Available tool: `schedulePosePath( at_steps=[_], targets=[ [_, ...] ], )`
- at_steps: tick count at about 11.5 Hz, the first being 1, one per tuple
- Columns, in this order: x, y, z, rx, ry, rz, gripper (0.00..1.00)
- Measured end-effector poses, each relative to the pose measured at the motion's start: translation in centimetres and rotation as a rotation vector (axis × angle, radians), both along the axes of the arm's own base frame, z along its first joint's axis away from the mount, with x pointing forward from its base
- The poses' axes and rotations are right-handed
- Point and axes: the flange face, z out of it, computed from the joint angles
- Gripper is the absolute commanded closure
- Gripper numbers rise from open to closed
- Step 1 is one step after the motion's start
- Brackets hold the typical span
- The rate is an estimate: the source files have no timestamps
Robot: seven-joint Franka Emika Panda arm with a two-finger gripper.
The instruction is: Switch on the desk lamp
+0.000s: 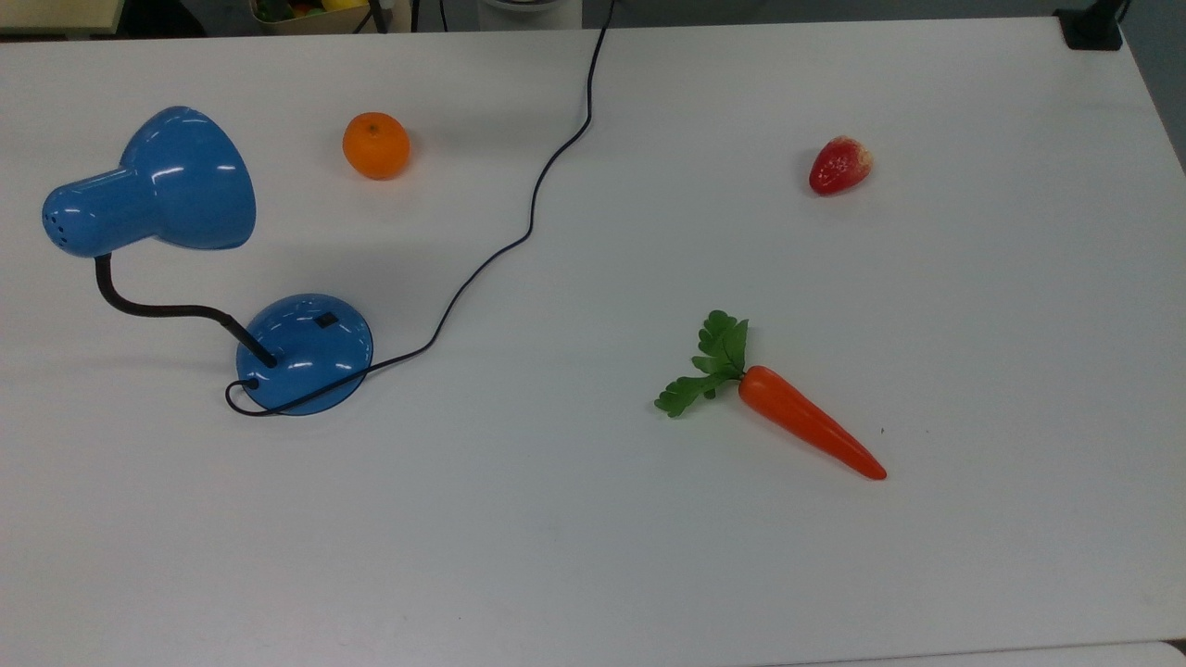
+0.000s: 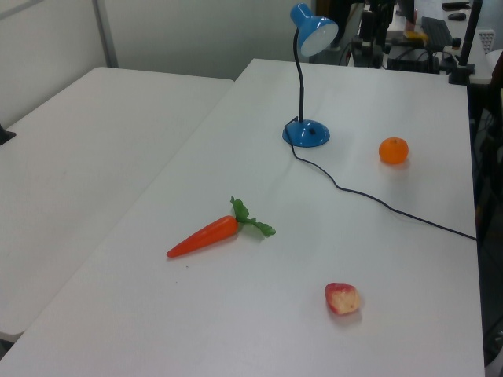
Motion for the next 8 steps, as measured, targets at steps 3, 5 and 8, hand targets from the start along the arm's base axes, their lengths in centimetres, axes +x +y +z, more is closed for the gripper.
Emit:
schedulePosePath(
  at_steps=[3,5,8],
  targets=[
    [-0.31,0.12,-0.22,0.005,0.029,0.004,0.0],
    [-0.33,-0.01,-0.22,0.005,0.029,0.002,0.0],
    [-0.39,-0.42,-0.21,0.005,0.029,-0.004,0.0]
  ],
)
